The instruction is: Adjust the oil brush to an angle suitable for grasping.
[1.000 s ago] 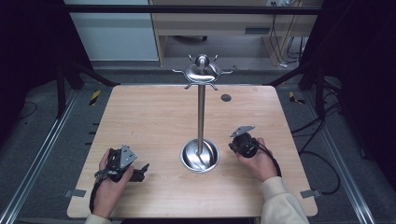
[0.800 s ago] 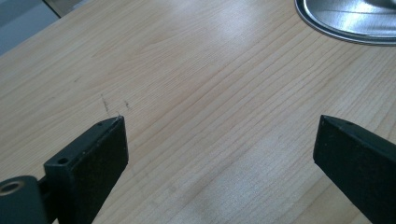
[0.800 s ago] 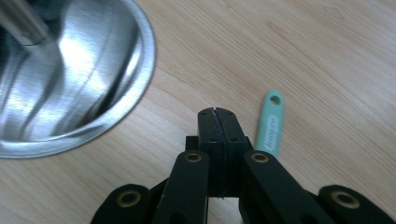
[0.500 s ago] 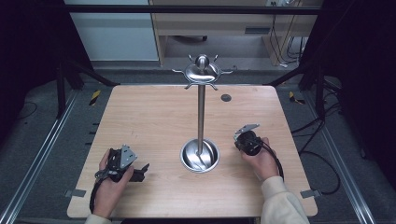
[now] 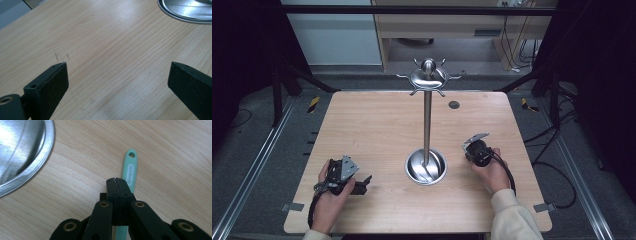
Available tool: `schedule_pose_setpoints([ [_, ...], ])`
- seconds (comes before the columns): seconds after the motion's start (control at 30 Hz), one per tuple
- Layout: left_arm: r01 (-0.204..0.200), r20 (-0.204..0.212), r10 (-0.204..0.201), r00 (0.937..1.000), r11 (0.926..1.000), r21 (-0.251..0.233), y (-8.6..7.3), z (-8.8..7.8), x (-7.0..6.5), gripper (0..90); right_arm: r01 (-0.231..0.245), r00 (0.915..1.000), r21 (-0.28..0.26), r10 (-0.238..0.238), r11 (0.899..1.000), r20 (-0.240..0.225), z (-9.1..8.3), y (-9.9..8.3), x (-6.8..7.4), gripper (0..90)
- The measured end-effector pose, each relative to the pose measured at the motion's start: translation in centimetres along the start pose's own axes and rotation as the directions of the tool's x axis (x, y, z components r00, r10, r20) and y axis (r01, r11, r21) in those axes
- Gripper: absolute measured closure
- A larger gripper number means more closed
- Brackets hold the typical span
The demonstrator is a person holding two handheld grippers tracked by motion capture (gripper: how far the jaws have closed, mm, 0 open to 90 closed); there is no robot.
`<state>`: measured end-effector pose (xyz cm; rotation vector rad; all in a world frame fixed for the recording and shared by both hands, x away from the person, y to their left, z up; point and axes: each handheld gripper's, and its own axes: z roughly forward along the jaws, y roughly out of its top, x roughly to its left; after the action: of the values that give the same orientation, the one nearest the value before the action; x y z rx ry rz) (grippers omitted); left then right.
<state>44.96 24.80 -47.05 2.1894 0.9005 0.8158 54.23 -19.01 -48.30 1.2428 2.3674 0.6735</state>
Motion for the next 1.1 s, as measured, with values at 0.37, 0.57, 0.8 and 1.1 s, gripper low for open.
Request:
schedule_pose_setpoints([
  [0.37, -0.001, 0.002, 0.001, 1.0000, 1.0000, 0.000, 0.0, 0.0, 0.0, 2.8, -0.094, 0.9925, 0.022, 0.092, 0.995, 0.081, -0.2, -0.3, -1.3, 90.0],
  [0.57, -0.001, 0.001, 0.001, 1.0000, 1.0000, -0.001, 0.0, 0.0, 0.0, 2.8, -0.137, 0.9879, 0.018, 0.136, 0.990, 0.075, -0.2, -0.4, -1.6, 90.0],
  [0.8, -0.002, -0.001, 0.002, 1.0000, 1.0000, 0.001, 0.0, 0.0, 0.0, 2.8, -0.157, 0.9863, 0.010, 0.156, 0.988, 0.053, -0.8, -0.3, -1.5, 87.0],
  [1.1, 0.005, 0.000, -0.005, 1.0000, 1.0000, -0.007, 0.0, 0.0, 0.0, 2.8, -0.194, 0.9791, 0.016, 0.192, 0.981, 0.066, -4.2, -0.7, -1.7, 74.9],
])
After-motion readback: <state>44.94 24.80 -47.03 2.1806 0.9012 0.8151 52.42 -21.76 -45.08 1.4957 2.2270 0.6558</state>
